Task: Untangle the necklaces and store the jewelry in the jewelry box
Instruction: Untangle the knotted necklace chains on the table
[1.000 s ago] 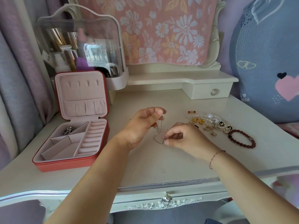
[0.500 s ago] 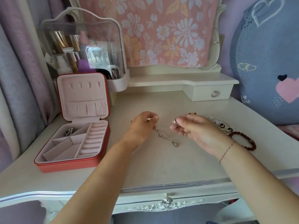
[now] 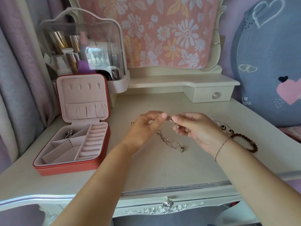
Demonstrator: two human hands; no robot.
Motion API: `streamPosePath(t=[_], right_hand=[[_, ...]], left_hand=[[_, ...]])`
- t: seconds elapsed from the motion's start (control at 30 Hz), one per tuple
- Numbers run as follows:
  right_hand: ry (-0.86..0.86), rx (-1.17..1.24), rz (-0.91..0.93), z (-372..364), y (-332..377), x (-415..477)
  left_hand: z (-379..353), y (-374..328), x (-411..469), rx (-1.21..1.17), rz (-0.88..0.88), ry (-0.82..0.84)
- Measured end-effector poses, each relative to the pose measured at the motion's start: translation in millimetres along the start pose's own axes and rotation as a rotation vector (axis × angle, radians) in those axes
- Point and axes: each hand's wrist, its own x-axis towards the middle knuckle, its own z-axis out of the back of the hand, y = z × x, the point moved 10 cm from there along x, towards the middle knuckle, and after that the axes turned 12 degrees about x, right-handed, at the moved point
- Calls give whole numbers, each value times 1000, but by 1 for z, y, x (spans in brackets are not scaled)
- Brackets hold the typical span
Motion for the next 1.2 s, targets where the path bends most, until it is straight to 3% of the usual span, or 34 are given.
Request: streamPosePath(t=[0.13, 0.67, 1.2], right_hand=[[-39, -34, 60, -1, -2, 2], [38, 217, 33, -1, -19, -1], [101, 177, 18, -7, -22, -9]], left_hand=[[-14, -8, -3, -241, -17, 140], [-12, 1, -3, -77, 62, 98], [-10, -2, -4, -373, 77, 119]])
